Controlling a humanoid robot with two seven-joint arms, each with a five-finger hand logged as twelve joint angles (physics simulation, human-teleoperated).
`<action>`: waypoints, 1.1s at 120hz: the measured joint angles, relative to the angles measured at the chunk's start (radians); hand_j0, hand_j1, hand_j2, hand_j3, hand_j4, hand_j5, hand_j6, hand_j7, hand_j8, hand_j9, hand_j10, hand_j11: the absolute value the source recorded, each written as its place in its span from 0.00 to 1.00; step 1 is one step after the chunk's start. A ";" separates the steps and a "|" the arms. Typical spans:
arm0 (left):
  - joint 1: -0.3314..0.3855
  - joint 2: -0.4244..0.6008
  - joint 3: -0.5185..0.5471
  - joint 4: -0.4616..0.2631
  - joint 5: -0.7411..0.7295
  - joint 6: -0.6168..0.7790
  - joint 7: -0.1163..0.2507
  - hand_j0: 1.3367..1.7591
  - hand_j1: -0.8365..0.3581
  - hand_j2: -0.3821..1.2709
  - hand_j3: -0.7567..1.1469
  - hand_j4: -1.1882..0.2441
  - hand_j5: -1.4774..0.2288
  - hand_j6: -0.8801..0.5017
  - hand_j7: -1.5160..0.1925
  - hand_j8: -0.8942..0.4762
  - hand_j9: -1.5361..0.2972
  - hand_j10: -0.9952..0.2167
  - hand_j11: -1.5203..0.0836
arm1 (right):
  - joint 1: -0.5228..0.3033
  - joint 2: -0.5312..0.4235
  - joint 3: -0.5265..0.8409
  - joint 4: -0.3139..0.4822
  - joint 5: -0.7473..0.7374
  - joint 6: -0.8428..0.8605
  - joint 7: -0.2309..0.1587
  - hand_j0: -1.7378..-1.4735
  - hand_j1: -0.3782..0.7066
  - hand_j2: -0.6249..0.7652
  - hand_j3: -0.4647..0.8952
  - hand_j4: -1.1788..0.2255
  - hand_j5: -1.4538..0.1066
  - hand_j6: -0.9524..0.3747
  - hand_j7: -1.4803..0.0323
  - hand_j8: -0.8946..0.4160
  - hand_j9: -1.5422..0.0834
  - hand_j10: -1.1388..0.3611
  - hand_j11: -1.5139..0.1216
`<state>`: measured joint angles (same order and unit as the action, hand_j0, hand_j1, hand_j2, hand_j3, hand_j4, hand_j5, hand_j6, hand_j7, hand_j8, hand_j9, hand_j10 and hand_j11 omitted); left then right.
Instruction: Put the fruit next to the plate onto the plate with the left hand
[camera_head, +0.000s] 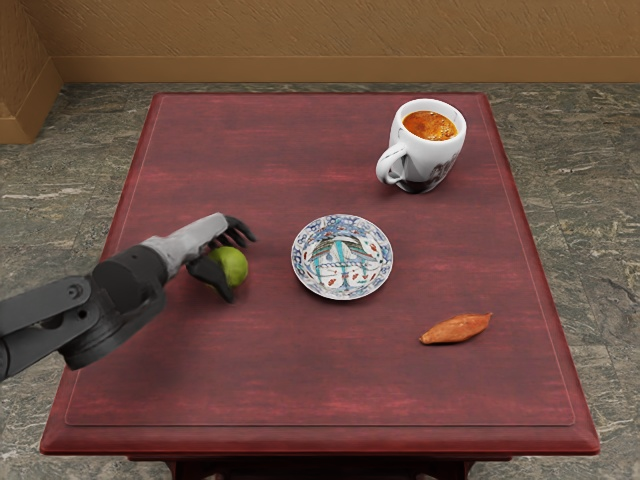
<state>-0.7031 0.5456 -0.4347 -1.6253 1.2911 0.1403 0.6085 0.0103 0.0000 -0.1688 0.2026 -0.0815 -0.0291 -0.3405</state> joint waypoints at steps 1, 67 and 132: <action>0.002 0.000 0.001 0.001 0.001 0.002 0.000 0.75 0.46 0.57 0.40 0.55 0.54 0.35 0.56 0.37 0.53 0.50 0.60 | 0.000 0.000 0.000 0.000 0.000 0.000 0.000 0.30 0.03 0.45 0.34 0.84 0.93 0.72 0.98 0.68 0.95 0.76 0.93; 0.001 -0.005 0.006 0.032 0.031 0.023 0.003 0.75 0.46 0.33 0.40 0.51 0.39 0.40 0.42 0.37 0.40 0.33 0.45 | 0.008 0.000 0.000 0.000 0.000 0.000 0.000 0.30 0.03 0.45 0.34 0.84 0.93 0.72 0.98 0.68 0.95 0.76 0.93; -0.045 0.037 -0.033 -0.059 0.002 0.007 0.007 0.72 0.51 0.42 0.40 0.47 0.15 0.44 0.18 0.43 0.18 0.31 0.23 | 0.015 0.000 0.000 0.000 0.000 0.000 0.000 0.30 0.03 0.45 0.34 0.84 0.93 0.72 0.98 0.68 0.95 0.76 0.93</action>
<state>-0.7485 0.5829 -0.4675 -1.6847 1.2934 0.1473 0.6152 0.0256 0.0000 -0.1683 0.2024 -0.0813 -0.0291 -0.3405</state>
